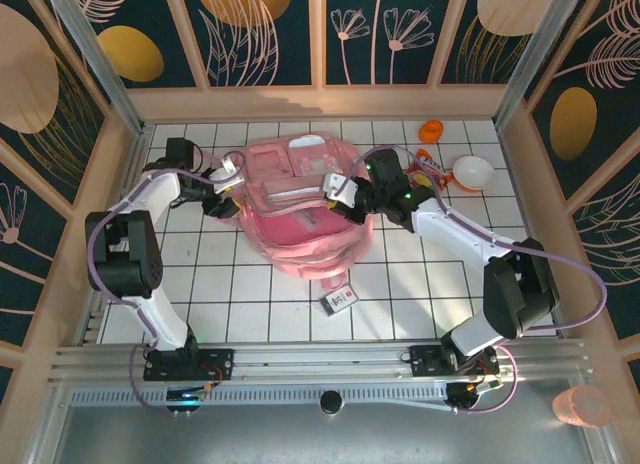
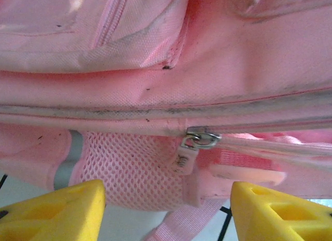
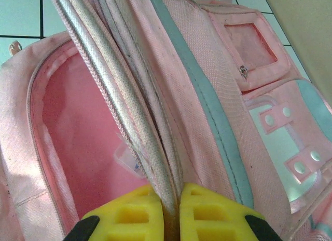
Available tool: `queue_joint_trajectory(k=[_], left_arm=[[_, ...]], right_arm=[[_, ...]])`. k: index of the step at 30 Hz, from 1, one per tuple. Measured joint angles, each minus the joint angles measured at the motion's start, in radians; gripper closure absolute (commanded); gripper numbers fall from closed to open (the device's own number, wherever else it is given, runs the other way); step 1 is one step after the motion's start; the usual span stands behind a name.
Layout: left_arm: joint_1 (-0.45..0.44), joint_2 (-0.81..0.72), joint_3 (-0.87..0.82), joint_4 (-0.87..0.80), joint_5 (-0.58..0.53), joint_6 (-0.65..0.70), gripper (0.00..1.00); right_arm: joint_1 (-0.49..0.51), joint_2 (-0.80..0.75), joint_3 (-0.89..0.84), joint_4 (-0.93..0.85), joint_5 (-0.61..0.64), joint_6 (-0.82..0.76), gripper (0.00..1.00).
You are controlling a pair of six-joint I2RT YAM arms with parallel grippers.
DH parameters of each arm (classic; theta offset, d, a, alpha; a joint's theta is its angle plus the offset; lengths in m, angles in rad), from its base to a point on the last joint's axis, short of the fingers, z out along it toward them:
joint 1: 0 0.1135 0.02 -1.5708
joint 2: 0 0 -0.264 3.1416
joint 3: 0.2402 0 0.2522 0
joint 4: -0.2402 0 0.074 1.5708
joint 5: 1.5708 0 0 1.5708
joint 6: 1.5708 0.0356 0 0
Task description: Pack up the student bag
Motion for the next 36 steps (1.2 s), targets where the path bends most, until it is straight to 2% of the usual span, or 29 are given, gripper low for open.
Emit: queue_joint_trajectory(k=[5, 8, 13, 14, 20, 29, 36], left_arm=[[-0.027, 0.057, 0.018, -0.04, 0.0, 0.058, 0.36], [-0.051, 0.079, 0.031, -0.061, 0.001, 0.074, 0.4], [-0.071, 0.088, 0.046, -0.082, 0.024, 0.081, 0.55], [-0.071, 0.088, 0.046, -0.087, 0.031, 0.081, 0.62], [-0.072, 0.057, 0.018, -0.09, 0.038, 0.073, 0.79], [-0.072, -0.017, -0.05, -0.01, 0.045, -0.058, 0.98], [-0.072, -0.102, -0.124, 0.053, 0.053, -0.204, 0.99]], right_arm=[[-0.003, 0.0, 0.0, -0.008, -0.015, 0.002, 0.93], [-0.005, 0.0, 0.0, -0.016, -0.017, 0.004, 0.94], [-0.005, 0.0, 0.0, -0.017, -0.015, 0.027, 1.0], [-0.005, 0.0, 0.0, -0.015, -0.014, 0.032, 1.0], [-0.005, 0.0, -0.022, 0.019, 0.0, 0.077, 1.0], [-0.004, 0.0, -0.034, 0.08, 0.039, 0.155, 1.0], [0.029, 0.0, -0.09, 0.166, 0.118, 0.241, 1.0]])
